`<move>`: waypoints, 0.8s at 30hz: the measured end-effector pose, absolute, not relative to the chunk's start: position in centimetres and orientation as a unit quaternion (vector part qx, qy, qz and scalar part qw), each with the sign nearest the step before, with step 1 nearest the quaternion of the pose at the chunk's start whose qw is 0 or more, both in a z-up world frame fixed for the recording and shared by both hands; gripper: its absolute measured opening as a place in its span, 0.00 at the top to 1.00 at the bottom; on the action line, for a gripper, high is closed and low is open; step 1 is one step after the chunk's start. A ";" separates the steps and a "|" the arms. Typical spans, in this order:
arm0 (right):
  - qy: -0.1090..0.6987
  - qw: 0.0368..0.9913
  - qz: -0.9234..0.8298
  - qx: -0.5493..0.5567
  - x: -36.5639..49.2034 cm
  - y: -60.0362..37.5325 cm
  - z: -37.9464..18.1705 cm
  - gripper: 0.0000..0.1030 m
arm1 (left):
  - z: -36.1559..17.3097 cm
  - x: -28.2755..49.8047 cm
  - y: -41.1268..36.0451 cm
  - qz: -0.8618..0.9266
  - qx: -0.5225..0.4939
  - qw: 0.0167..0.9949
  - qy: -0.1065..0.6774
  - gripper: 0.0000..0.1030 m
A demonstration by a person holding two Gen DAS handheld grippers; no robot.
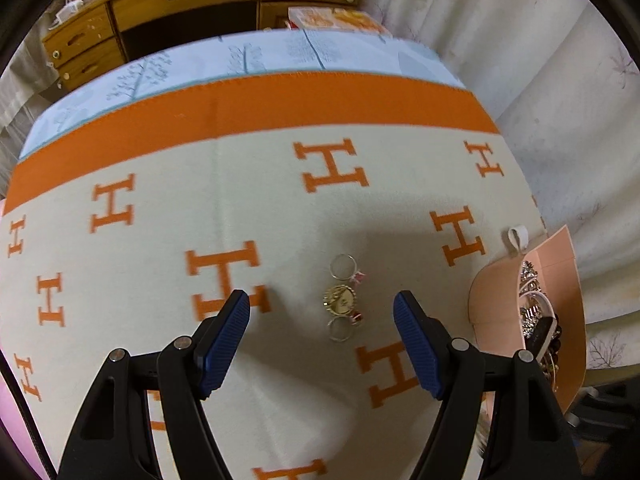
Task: Organize jewelry
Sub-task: 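Grasp the gold coin ring charm with the left tool while the right tool holds the earring, then carry the earring and coin charm into the pink tray and open both tools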
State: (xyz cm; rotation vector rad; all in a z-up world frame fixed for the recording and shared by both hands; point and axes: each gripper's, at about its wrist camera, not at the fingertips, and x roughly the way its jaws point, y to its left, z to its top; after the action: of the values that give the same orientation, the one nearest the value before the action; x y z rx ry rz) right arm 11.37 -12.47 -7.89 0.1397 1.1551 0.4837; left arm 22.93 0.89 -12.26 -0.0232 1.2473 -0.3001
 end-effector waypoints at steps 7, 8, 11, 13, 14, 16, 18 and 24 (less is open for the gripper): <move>0.521 0.816 0.234 0.092 10.5 -13.6 -6.6 0.93 | -13.3 23.9 -0.6 -0.126 0.009 0.794 0.594 0.44; 0.520 0.816 0.234 0.095 10.5 -13.8 -6.5 0.93 | -13.3 23.9 -0.9 -0.124 0.011 0.794 0.595 0.44; 0.520 0.815 0.233 0.103 10.5 -14.5 -6.8 0.93 | -13.4 24.1 -1.7 -0.115 0.033 0.795 0.595 0.52; 0.520 0.815 0.231 0.109 10.5 -14.7 -6.9 0.93 | -13.4 24.0 -2.3 -0.108 0.053 0.795 0.595 0.59; 0.520 0.815 0.229 0.111 10.7 -14.9 -7.0 0.93 | -13.3 23.9 -2.3 -0.107 0.056 0.795 0.595 0.61; 0.520 0.815 0.227 0.119 10.6 -15.4 -7.1 0.93 | -13.2 23.8 -2.6 -0.111 0.060 0.791 0.598 0.74; 0.519 0.815 0.225 0.125 10.7 -15.9 -7.1 0.93 | -13.1 23.9 -2.9 -0.114 0.063 0.787 0.603 0.83; 0.514 0.819 0.217 0.135 10.3 -16.9 -7.1 0.93 | -12.7 23.4 -3.0 -0.108 0.060 0.790 0.601 0.83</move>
State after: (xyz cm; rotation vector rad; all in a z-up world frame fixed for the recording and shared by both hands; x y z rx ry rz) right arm 10.28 -16.86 -7.09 0.2872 1.0955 0.4630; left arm 23.41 -2.99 -12.66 0.1284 1.2944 -0.2315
